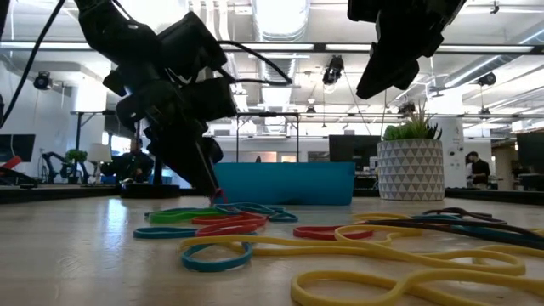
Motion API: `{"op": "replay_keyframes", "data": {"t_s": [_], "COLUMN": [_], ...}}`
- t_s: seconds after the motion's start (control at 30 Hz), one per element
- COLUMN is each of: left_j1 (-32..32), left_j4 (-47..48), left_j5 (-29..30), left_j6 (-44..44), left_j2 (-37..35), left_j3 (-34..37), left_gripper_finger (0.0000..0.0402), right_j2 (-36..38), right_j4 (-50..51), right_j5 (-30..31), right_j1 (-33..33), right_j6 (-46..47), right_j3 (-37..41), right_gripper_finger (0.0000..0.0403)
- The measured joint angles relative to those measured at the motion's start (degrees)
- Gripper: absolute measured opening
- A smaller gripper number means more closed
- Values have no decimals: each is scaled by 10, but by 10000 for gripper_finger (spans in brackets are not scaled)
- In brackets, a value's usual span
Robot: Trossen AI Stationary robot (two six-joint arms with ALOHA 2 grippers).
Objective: Pick and place rubber bands into bin
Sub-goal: Put the right red rubber band into the blue bin
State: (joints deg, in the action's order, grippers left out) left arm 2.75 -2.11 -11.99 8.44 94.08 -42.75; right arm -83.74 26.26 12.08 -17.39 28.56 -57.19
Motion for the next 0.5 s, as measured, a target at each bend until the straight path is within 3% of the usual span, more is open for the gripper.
{"op": "replay_keyframes", "data": {"t_s": [0.5], "left_j1": [0], "left_j4": [-48], "left_j5": [-31], "left_j6": [62], "left_j2": [30], "left_j3": [2], "left_gripper_finger": [102], "right_j2": [0], "right_j4": [-1], "right_j5": [1], "right_j1": [0], "right_j6": [5], "right_j3": [0], "right_gripper_finger": [63]}}
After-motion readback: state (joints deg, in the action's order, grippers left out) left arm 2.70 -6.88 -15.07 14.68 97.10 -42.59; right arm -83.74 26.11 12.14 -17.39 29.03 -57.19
